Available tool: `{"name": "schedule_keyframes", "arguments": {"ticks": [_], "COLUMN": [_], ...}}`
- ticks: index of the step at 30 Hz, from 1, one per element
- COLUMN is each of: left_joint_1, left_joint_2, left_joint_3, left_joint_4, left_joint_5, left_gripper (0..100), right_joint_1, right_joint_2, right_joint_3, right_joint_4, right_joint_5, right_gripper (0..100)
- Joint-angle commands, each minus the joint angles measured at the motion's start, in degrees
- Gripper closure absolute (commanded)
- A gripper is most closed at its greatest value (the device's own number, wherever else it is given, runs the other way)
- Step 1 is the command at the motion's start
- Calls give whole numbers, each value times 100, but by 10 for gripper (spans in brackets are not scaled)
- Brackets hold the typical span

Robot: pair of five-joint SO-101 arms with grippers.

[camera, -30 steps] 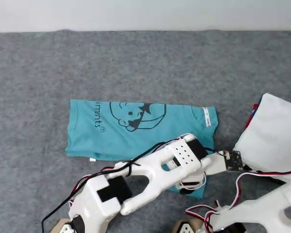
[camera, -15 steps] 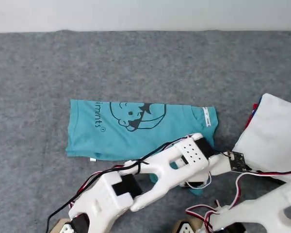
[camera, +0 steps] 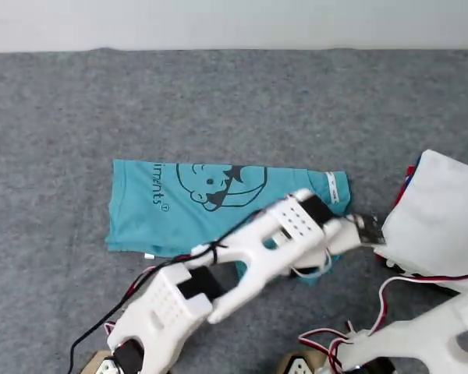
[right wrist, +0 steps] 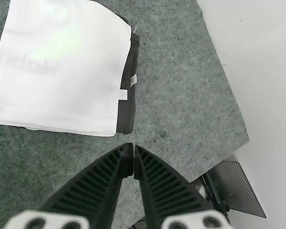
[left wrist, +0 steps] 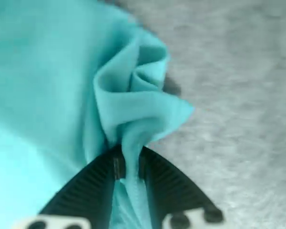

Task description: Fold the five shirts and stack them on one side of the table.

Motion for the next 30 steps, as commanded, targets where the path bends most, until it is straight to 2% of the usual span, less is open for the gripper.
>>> {"name": "schedule_keyframes", "arguments": {"ticks": [1,9,19,25,30], "left_joint_1": [-404,-633,-422,-264,97], "left_joint_2": [-149,-193,-229,-378,-809], "left_joint_3": [-198,-954,-2264,-2316,-1763], "left_joint_4": [-273,-149,1213,1266,1266], "left_joint_5": [-123,-105,-105,-79,-79], "left_gripper": [993,992,992,992,992], "right_joint_1": [48,48,31,40,40], "right_joint_2": [-110,-127,-382,-391,-400], "right_joint_3": [-246,114,123,123,123], "right_joint_4": [224,224,215,215,215], "right_joint_5": [26,18,18,18,44], "right_gripper": [990,990,990,990,990]}}
